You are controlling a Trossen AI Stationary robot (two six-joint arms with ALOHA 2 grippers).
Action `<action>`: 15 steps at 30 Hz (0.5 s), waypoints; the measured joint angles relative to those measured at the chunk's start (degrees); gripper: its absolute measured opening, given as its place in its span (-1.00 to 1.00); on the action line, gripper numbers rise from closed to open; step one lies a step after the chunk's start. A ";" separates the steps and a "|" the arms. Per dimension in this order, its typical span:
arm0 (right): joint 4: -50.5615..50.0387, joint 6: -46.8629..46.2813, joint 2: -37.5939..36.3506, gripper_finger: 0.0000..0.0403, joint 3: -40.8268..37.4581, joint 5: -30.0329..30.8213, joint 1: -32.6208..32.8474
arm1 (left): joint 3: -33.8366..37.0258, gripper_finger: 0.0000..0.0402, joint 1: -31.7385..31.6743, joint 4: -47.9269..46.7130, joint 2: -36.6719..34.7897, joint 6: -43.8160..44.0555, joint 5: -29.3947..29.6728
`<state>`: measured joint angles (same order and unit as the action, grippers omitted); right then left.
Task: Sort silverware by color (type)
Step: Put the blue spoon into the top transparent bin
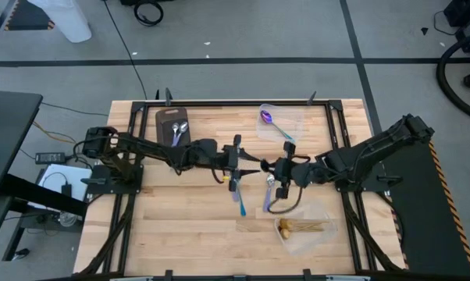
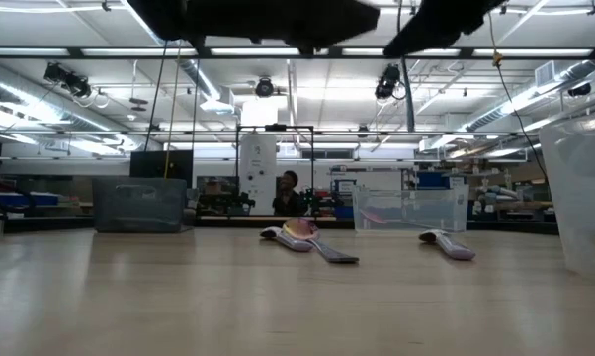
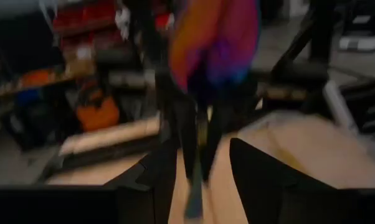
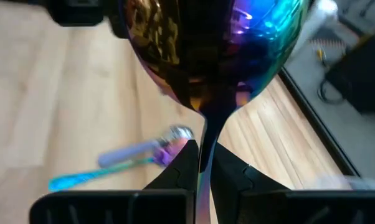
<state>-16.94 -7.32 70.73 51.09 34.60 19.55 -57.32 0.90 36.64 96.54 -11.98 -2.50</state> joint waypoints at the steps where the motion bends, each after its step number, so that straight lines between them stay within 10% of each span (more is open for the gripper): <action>1: -1.56 -0.56 -0.33 -0.85 0.00 -0.34 -0.94 | 0.00 -0.21 -0.54 -2.19 -0.23 0.54 0.10; 15: -8.57 2.93 -0.67 -0.84 0.02 -8.89 -17.42 | 0.06 -0.20 -4.36 -29.44 -0.42 5.36 0.32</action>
<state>-25.50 -4.38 70.06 51.11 25.70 2.13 -57.26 -3.46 7.20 96.12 -6.62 -2.17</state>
